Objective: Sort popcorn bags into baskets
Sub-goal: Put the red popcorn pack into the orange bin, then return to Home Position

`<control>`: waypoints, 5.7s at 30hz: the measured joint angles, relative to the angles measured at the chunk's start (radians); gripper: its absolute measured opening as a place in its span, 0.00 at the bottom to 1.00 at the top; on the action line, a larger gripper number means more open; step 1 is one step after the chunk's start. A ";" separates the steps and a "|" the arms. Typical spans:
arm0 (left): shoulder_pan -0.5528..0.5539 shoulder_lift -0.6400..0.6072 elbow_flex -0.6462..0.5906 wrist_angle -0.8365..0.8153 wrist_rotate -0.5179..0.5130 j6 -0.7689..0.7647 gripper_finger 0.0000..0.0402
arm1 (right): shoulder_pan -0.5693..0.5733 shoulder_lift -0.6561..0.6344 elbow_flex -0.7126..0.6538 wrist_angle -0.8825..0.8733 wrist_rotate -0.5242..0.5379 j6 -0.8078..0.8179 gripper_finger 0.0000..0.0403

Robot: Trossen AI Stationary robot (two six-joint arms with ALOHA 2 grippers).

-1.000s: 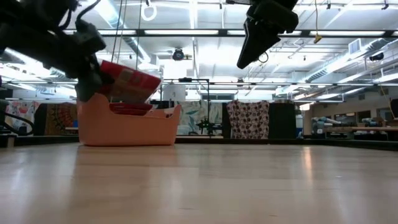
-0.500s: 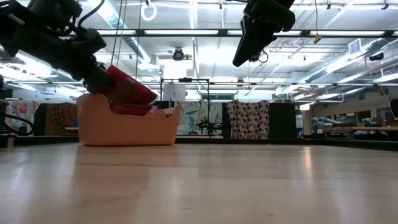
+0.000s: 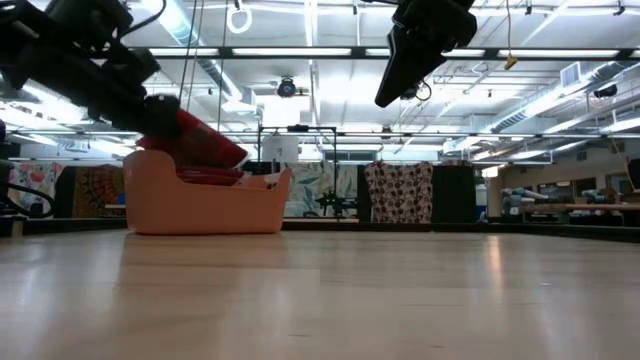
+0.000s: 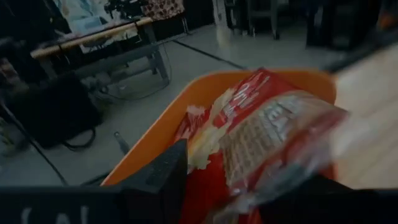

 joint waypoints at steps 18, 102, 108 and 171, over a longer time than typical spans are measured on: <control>0.008 -0.110 0.041 -0.278 0.104 -0.170 0.40 | 0.019 0.000 0.000 0.023 -0.002 0.020 0.26; -0.343 -0.655 -0.168 0.066 0.523 0.088 0.37 | -0.165 -0.860 -1.057 1.054 -0.237 0.103 0.25; -0.344 -0.653 -0.168 0.012 0.524 0.039 0.37 | -0.164 -0.946 -1.197 1.228 -0.201 0.114 0.25; -0.399 -0.653 -0.168 0.067 0.531 0.053 0.37 | -0.164 -1.396 -1.347 1.160 -0.131 0.050 0.25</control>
